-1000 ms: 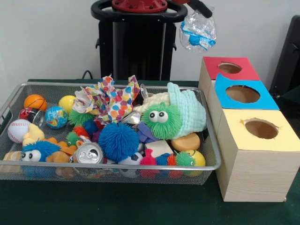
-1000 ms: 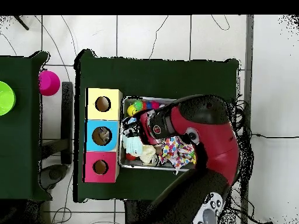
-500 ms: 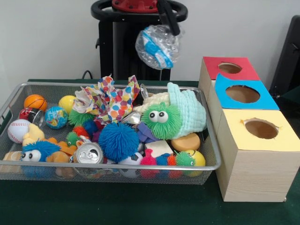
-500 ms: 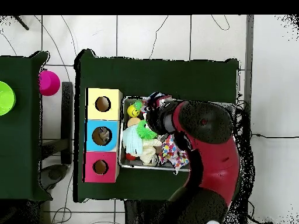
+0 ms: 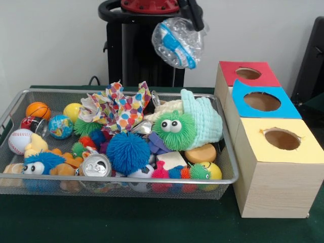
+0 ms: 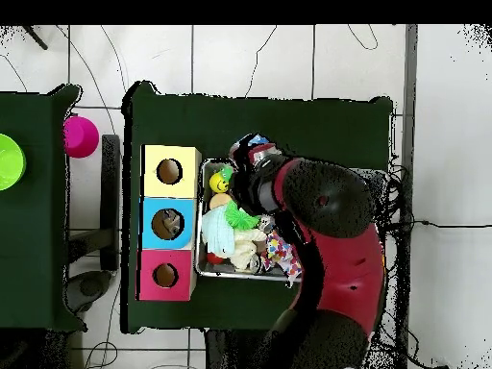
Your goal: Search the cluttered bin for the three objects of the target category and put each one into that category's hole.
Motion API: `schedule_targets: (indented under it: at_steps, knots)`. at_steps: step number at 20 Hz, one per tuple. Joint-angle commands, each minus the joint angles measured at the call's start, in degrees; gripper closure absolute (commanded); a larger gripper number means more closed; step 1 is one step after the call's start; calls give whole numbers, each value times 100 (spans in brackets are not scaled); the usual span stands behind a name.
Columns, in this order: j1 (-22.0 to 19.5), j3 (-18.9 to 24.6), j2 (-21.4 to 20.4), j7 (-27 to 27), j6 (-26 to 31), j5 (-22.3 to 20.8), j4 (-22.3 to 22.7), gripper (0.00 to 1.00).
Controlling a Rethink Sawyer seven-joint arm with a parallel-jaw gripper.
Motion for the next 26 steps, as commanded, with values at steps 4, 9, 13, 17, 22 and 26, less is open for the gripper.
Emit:
schedule_targets:
  at_steps: [4,9,13,17,22,26]
  knots:
    - [-79,1275,-41,37,-690,291,912,100]
    - [-114,1446,-27,-136,-1051,363,1058,100]
    - [-117,1592,-60,-187,-1283,405,1170,100]
    - [-85,1746,-90,-144,-1512,421,1273,100]
    - [103,1964,-228,72,-1729,540,1422,100]
    - [219,2087,-309,302,-1801,530,1440,100]
